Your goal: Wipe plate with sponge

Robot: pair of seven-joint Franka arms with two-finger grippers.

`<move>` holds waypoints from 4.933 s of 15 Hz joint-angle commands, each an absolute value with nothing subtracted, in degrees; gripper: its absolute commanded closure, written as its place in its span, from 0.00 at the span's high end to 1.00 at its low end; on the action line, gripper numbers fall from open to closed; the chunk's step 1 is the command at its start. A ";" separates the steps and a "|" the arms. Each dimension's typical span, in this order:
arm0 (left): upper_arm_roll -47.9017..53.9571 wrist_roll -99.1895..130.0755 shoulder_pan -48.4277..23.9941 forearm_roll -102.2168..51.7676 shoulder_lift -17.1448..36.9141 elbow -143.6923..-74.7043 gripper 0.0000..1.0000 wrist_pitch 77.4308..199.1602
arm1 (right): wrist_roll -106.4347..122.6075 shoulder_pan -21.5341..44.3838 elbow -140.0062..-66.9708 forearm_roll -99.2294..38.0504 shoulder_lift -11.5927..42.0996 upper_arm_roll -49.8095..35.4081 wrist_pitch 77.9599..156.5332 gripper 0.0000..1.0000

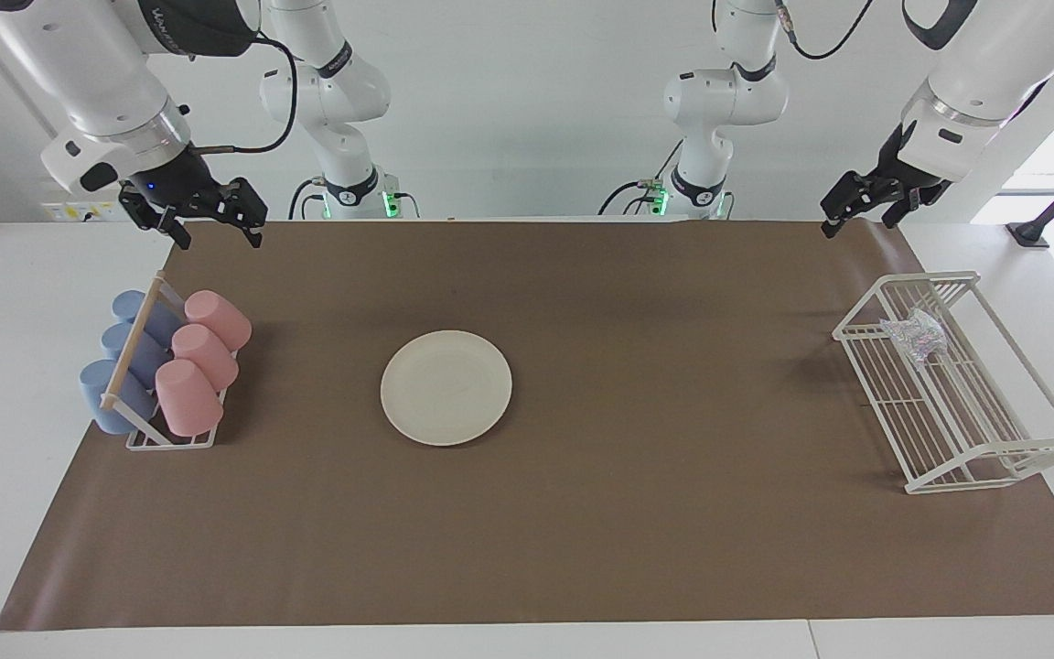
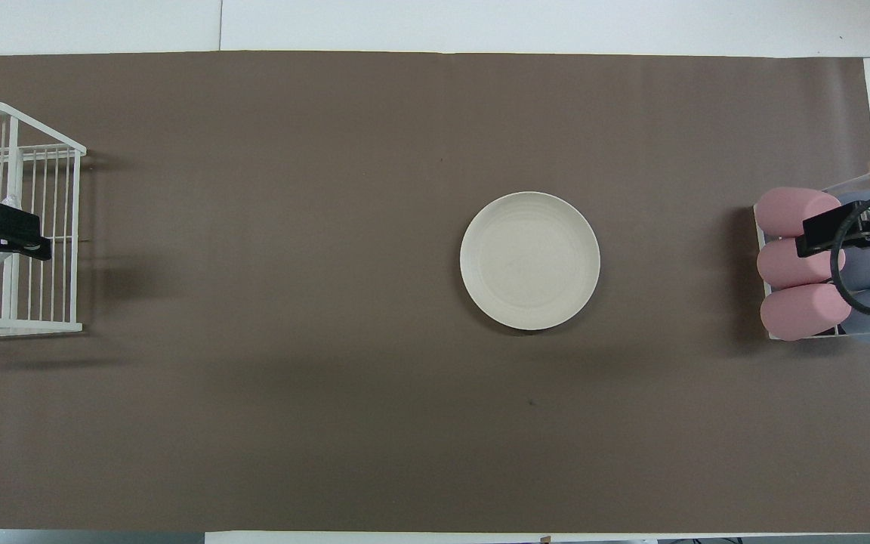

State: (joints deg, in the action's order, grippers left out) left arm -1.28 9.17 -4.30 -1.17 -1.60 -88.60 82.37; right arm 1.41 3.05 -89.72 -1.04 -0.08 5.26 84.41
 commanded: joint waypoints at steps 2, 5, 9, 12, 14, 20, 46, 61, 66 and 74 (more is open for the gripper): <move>-1.93 9.57 -4.83 -0.88 -1.49 -87.98 1.00 82.70 | 0.09 3.25 -89.91 -1.05 -0.53 5.36 84.55 1.00; -1.93 11.51 -4.75 -1.05 -1.67 -89.02 1.00 85.24 | 0.09 3.25 -89.82 -1.05 -0.53 5.36 84.55 1.00; -2.02 13.44 -4.57 -0.10 -2.37 -90.61 1.00 86.40 | -0.87 3.25 -89.82 -1.05 -0.53 5.36 84.46 1.00; -1.67 15.90 -5.36 7.19 -1.06 -90.97 1.00 87.01 | -1.05 3.25 -89.74 -1.23 -0.53 5.36 84.46 1.00; -1.67 20.20 -5.36 10.79 2.97 -90.44 1.00 87.36 | -1.05 3.25 -89.74 -1.23 -0.53 5.36 84.46 1.00; -1.32 20.65 -8.09 27.67 16.07 -86.58 1.00 85.70 | -1.14 3.25 -89.82 -1.23 -0.53 5.36 84.46 1.00; -1.41 22.76 -11.43 47.55 29.36 -82.35 0.85 81.91 | -2.81 3.34 -89.82 -1.76 -0.62 4.57 84.29 1.00; -1.58 22.41 -10.63 37.48 23.83 -79.82 0.00 80.25 | -4.13 3.34 -89.74 -1.84 -0.53 4.40 84.11 1.00; -2.11 23.11 -10.28 13.16 21.80 -73.32 0.00 75.50 | -8.43 3.34 -89.38 -1.93 -0.61 3.52 83.24 1.00; -2.11 22.59 2.64 -35.02 11.54 -87.84 0.00 88.21 | -27.67 3.34 -89.65 -2.02 -1.67 1.06 81.12 1.00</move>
